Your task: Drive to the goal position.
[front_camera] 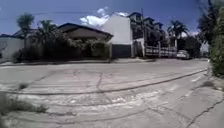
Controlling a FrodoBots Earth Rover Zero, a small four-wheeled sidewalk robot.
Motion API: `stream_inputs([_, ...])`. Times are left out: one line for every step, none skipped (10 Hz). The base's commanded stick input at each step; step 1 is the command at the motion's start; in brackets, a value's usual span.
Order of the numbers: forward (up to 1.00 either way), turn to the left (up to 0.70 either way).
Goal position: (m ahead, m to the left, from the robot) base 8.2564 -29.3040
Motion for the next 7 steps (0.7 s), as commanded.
stream_inputs([0.0,0.0])
stream_inputs([0.0,0.0])
stream_inputs([0.0,0.05])
stream_inputs([0.0,0.1])
stream_inputs([0.0,0.0])
stream_inputs([0.0,0.06])
stream_inputs([0.0,0.07])
